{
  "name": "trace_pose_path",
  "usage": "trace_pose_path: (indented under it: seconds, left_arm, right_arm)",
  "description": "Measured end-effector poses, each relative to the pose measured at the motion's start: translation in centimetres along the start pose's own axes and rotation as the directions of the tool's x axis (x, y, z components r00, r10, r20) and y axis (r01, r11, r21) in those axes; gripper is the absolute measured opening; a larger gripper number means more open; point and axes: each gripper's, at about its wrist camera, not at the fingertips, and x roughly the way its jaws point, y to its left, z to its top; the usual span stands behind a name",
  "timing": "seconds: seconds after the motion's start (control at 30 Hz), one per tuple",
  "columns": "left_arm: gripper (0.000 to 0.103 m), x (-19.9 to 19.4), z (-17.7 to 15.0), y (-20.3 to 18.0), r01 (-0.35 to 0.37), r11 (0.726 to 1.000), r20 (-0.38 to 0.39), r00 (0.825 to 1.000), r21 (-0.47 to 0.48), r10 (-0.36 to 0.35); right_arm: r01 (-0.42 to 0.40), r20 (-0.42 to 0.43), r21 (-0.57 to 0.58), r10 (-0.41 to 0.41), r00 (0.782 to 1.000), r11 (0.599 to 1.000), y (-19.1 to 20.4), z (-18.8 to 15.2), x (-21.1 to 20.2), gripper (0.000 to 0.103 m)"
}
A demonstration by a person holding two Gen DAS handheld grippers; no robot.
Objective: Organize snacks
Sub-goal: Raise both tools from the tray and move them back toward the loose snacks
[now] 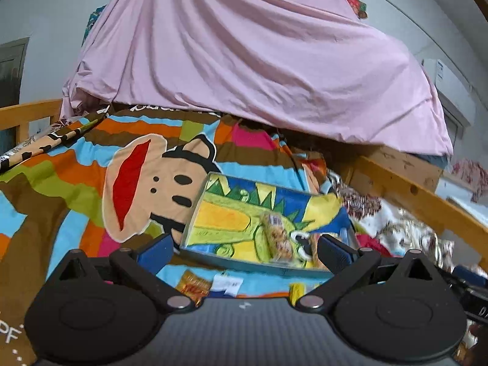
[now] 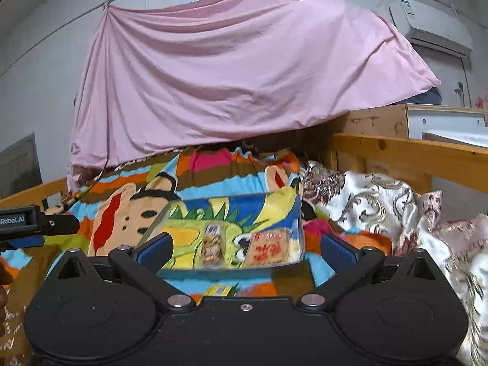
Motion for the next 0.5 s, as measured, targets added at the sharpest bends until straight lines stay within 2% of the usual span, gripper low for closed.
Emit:
trace_pose_path:
  seconds: [0.13,0.3,0.5]
  left_arm:
    - [0.103,-0.8,-1.5,1.0,0.029,1.0,-0.036,0.999,0.012,-0.028]
    - [0.103,-1.1,-3.5,1.8,0.066,0.998,-0.092,0.994,0.026,-0.063]
    - [0.103,-0.8,-5.9,1.7,0.155,0.984,-0.185,0.973,0.091,-0.136]
  right_arm:
    - [-0.01,-0.046,-0.015,0.01,0.999,1.0,1.1,-1.1,-1.4,0.103]
    - [-0.038,-0.162,-0.014,0.036,0.986,0.999,2.0,-2.6,-1.9,0.102]
    - [-0.029,-0.23,-0.02,0.023,0.973,0.999,2.5,-3.3,-1.2,0.102]
